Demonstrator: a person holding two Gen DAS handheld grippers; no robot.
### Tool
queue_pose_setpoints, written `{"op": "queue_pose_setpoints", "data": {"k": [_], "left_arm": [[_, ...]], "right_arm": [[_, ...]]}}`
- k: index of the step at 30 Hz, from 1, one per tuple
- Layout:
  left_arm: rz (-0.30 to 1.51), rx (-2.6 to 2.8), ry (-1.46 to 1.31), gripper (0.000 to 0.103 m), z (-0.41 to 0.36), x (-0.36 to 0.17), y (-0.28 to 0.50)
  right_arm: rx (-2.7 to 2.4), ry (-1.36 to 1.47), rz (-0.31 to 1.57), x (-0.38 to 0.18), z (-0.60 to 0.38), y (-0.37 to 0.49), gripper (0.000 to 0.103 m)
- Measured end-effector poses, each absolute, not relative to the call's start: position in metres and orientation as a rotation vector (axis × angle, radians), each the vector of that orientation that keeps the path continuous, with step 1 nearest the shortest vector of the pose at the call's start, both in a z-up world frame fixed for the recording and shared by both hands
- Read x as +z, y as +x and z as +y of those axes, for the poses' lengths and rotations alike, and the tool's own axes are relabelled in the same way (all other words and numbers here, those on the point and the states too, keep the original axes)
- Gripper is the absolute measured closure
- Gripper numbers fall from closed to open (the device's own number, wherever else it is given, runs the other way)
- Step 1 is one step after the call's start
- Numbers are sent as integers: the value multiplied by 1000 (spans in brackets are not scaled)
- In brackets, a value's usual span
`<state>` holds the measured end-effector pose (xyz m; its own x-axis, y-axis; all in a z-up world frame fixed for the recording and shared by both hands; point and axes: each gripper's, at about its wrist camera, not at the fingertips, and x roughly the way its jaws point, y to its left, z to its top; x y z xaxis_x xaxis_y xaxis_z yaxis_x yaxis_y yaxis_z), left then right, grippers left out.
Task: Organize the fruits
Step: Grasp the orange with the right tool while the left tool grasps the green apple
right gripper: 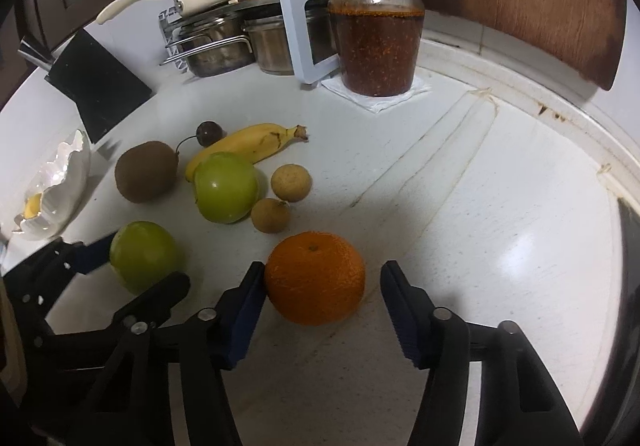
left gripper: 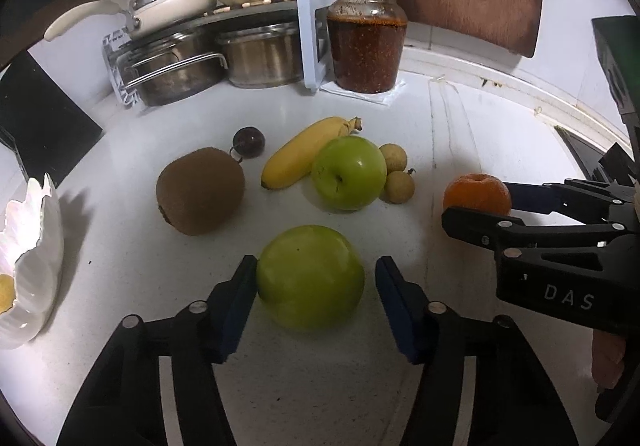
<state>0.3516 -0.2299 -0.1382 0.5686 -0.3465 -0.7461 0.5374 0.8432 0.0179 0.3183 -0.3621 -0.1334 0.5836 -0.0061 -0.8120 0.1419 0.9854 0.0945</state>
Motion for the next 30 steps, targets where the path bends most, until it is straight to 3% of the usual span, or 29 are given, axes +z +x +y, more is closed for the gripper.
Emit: {"op": "queue_pose_setpoints", "data": {"k": [2, 17, 30], "left_arm": [[813, -523, 248, 51, -228, -138, 352], [820, -494, 195, 51, -215, -130, 337], [709, -403, 142, 51, -185, -79, 293]], "right_arm": [[-77, 162, 944, -134, -361, 318, 53], [-105, 155, 915, -121, -354, 305, 54], [-43, 139, 819, -78, -332, 274, 54]]}}
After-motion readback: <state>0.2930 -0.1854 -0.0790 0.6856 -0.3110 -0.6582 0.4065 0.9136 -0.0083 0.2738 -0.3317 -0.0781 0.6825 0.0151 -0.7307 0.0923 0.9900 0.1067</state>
